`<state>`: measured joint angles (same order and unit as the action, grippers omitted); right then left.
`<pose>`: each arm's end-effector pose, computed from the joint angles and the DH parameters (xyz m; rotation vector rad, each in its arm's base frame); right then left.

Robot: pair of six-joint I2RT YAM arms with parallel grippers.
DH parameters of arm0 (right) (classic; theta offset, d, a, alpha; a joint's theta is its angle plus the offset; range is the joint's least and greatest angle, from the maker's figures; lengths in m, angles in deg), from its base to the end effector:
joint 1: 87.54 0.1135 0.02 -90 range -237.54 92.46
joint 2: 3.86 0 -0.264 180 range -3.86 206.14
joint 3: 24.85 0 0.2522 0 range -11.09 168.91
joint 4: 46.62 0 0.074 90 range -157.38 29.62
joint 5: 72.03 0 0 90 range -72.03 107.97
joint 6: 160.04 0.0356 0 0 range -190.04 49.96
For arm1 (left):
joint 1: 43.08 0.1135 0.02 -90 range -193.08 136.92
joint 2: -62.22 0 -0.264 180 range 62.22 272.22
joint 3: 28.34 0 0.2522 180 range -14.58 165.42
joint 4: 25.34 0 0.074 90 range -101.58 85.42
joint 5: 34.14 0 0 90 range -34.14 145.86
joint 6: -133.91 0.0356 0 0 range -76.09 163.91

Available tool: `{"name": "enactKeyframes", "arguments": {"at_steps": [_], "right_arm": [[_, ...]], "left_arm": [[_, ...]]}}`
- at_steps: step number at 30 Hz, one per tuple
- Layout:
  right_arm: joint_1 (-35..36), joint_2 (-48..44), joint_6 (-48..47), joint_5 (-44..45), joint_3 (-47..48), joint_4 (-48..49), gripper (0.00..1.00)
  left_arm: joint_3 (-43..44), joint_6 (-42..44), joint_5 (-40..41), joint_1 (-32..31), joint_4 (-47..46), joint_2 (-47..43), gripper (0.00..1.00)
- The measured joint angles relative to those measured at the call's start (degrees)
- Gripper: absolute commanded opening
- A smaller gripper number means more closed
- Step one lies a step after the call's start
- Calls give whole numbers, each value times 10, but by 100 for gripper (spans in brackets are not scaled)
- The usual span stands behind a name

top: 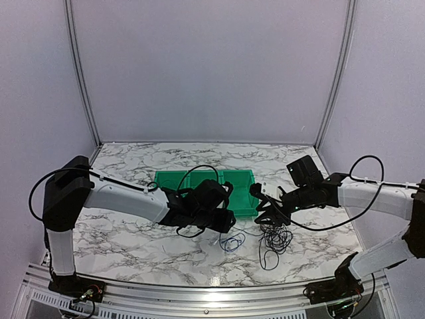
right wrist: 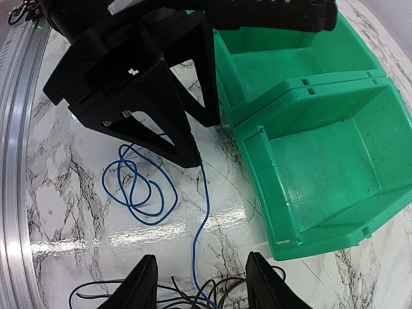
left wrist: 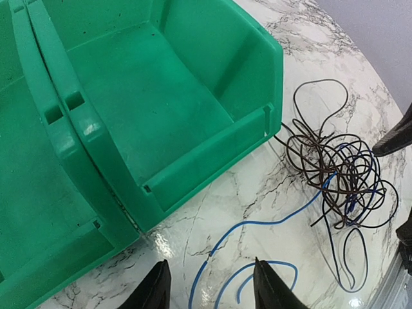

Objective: Untangle the cables

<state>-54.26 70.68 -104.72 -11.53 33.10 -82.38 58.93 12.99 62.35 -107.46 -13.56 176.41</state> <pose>0.2039 0.1548 0.2128 -1.5274 1.8789 0.6249 0.1932 -0.3936 0.1718 0.6166 2.2741 -0.7459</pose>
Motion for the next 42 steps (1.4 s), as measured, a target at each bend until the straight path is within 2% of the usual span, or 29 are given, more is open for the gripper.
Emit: {"name": "enactKeyframes", "arguments": {"at_steps": [3, 5, 7, 11, 14, 21, 25, 31, 35, 42], "right_arm": [[0, 0, 0, 0, 0, 1, 48], [0, 1, 0, 0, 0, 1, 48], [0, 5, 1, 0, 0, 1, 48], [0, 20, 2, -2, 0, 1, 48], [0, 38, 2, -2, 1, 1, 48], [0, 47, 8, -2, 19, -10, 56], [0, 47, 7, -9, 45, -22, 60], [0, 64, -1, -40, 93, -49, 67], [0, 71, -4, -62, 105, -60, 72], [3, 88, -7, -105, 111, -75, 73]], "left_arm": [[7, -3, -7, 0, 10, 9, 46], [8, -7, -17, 0, 14, 14, 41], [7, -13, -25, 0, 24, 17, 33], [5, -15, -37, 1, 29, 17, 8], [5, -8, -45, 2, 30, 17, 0], [0, 29, -71, 3, 35, 7, 0], [-49, 58, -88, 3, 22, -57, 0], [-110, 95, -99, 3, -45, -174, 0], [-110, 109, -105, 3, -75, -191, 0], [-114, 117, -107, 3, -90, -194, 0]]}}
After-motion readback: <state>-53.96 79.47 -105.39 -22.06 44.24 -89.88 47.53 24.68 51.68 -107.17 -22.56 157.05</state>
